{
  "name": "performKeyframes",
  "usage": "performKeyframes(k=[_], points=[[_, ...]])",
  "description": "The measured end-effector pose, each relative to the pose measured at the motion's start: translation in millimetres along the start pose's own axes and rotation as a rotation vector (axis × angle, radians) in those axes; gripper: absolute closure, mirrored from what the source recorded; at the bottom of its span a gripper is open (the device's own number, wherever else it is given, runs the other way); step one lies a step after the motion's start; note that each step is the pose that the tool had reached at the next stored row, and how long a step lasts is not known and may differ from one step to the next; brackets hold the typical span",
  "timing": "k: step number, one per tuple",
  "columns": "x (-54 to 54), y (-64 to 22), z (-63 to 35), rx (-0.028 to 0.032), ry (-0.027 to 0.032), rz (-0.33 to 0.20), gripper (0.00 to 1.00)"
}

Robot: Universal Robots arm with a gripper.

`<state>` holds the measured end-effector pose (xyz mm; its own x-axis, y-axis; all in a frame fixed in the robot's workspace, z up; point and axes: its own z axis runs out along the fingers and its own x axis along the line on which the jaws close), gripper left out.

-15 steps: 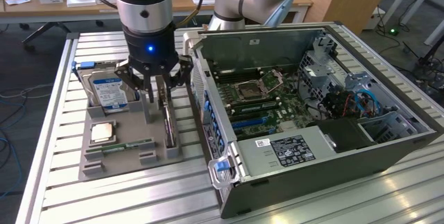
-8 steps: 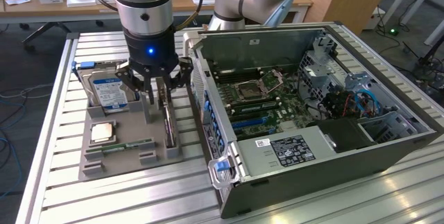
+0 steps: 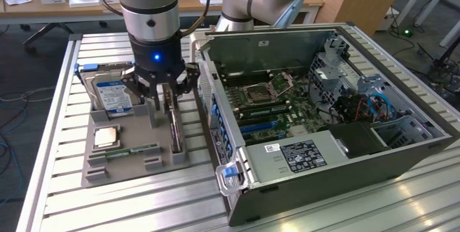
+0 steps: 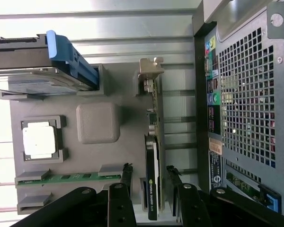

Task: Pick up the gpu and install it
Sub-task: 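Pick up the gpu and move the gpu toward the slot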

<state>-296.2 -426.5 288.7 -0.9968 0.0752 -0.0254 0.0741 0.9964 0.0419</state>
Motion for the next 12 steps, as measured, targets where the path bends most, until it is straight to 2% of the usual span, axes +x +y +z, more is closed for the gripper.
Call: performKeyframes(k=[6, 12], points=[[0.2, -0.3, 7.9, 0.0, 0.0, 0.0, 0.58], [-0.3, -1.4, 8.1, 0.0027, -0.0003, 0.0, 0.58]])
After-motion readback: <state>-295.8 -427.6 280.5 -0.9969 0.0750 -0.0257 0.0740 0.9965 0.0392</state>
